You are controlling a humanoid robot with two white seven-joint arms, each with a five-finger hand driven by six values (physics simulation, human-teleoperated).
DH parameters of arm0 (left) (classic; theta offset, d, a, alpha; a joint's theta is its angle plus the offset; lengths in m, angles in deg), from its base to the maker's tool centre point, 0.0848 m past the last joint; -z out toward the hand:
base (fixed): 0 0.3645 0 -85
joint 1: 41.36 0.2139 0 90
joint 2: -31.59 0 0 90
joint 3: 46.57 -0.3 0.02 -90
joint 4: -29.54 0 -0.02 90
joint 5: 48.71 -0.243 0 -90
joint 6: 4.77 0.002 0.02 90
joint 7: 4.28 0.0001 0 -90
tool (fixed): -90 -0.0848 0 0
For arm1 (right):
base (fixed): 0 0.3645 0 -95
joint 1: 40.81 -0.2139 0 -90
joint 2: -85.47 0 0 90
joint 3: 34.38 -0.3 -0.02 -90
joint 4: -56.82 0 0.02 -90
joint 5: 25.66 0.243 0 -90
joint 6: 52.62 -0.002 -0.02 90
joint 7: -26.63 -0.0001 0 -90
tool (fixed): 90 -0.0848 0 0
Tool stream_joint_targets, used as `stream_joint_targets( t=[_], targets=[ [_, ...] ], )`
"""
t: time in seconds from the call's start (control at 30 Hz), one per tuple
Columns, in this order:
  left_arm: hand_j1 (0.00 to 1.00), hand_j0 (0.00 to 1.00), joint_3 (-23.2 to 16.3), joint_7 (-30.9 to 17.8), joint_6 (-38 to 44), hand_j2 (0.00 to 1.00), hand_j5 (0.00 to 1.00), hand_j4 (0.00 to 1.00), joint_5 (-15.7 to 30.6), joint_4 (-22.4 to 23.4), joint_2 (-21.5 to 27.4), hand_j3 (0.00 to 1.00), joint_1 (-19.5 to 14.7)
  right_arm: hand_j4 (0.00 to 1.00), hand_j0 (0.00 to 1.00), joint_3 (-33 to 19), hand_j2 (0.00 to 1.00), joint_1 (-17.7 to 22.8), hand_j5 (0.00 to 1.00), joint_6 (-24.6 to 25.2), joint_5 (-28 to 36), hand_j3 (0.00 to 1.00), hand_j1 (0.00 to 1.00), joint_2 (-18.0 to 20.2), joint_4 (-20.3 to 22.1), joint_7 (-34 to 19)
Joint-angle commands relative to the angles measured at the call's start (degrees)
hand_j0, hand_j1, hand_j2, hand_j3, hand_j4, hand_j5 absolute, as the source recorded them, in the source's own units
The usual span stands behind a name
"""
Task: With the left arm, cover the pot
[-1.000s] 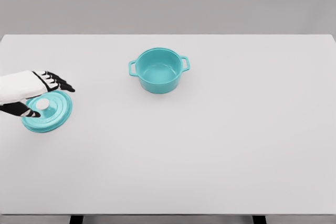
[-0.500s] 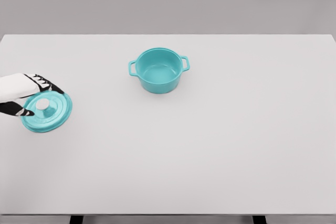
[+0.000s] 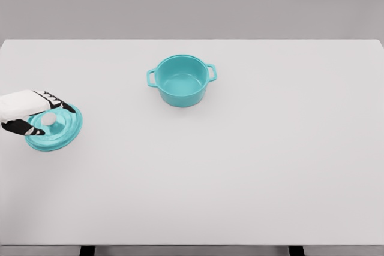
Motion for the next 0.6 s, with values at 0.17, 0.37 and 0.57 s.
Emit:
stream_joint_targets(
  t=[0.17,0.37,0.57],
  targets=[
    [0.82,0.82,-0.69,0.02,0.14,0.82,0.82,0.82,0.03,1.26,-0.4,0.82,-0.09,1.0,1.0,0.01,1.0,0.0,1.0,0.0,-0.01,1.0,1.0,-0.01,-0.02,-0.01],
    [0.81,0.81,-0.78,0.02,0.14,0.81,0.81,0.81,0.03,2.49,-0.49,0.81,-0.52,1.0,1.0,0.01,1.0,0.0,1.0,0.0,-0.01,1.0,1.0,-0.01,-0.02,-0.01],
    [0.76,0.76,-1.04,0.02,0.14,0.76,0.76,0.76,-0.14,3.11,-0.49,0.76,-1.06,1.0,1.0,0.01,1.0,0.0,1.0,0.0,-0.01,1.0,1.0,-0.01,-0.02,-0.01]
  ],
)
